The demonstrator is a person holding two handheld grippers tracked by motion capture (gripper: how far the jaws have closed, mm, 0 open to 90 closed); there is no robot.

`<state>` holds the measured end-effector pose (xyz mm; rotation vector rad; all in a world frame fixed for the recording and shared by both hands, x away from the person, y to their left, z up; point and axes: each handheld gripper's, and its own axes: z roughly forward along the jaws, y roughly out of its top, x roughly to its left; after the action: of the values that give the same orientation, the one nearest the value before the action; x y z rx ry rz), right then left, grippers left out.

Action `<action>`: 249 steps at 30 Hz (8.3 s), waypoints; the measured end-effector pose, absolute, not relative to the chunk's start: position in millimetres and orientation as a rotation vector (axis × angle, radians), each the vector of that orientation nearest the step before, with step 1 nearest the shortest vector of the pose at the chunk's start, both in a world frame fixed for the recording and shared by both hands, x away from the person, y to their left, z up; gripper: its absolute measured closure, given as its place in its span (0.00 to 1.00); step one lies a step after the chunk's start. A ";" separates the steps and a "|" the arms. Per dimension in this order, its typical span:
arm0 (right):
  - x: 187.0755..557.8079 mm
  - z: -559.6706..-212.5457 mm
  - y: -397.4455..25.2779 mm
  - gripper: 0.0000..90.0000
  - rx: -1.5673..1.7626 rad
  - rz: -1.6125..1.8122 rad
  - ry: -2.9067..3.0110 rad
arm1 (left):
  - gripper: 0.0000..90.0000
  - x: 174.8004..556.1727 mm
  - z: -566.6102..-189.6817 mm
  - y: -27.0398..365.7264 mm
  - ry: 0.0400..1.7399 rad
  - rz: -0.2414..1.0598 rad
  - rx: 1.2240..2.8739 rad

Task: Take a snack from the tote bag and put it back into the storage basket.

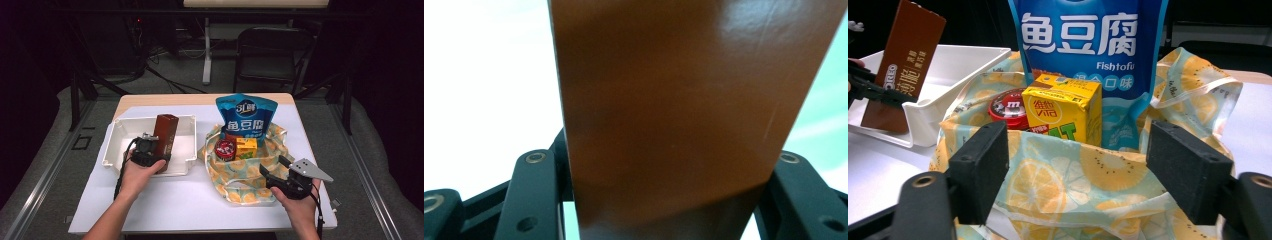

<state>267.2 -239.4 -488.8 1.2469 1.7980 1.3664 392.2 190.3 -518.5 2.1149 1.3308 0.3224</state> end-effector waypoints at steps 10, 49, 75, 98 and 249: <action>267.6 -488.8 -238.0 0.16 1.266 1.341 1.797 | 0.48 403.9 -518.4 185.5 1.351 0.301 2.134; 271.0 -492.6 -238.2 0.16 1.290 1.326 1.797 | 1.00 381.9 -537.6 210.9 1.435 0.336 1.826; 271.8 -492.2 -240.8 0.17 1.299 1.340 1.791 | 0.99 436.0 -532.0 209.7 1.563 0.344 1.714; 276.9 -485.8 -250.6 0.28 1.313 1.357 1.749 | 0.64 401.4 -524.2 210.6 1.400 0.364 1.668; 397.6 -403.3 -208.8 1.00 1.117 1.463 1.809 | 0.17 325.3 -505.7 231.8 1.050 0.370 1.620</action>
<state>397.6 -208.8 -403.3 1.1168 1.8086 1.4634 325.3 231.8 -505.7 1.6196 1.0497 0.3697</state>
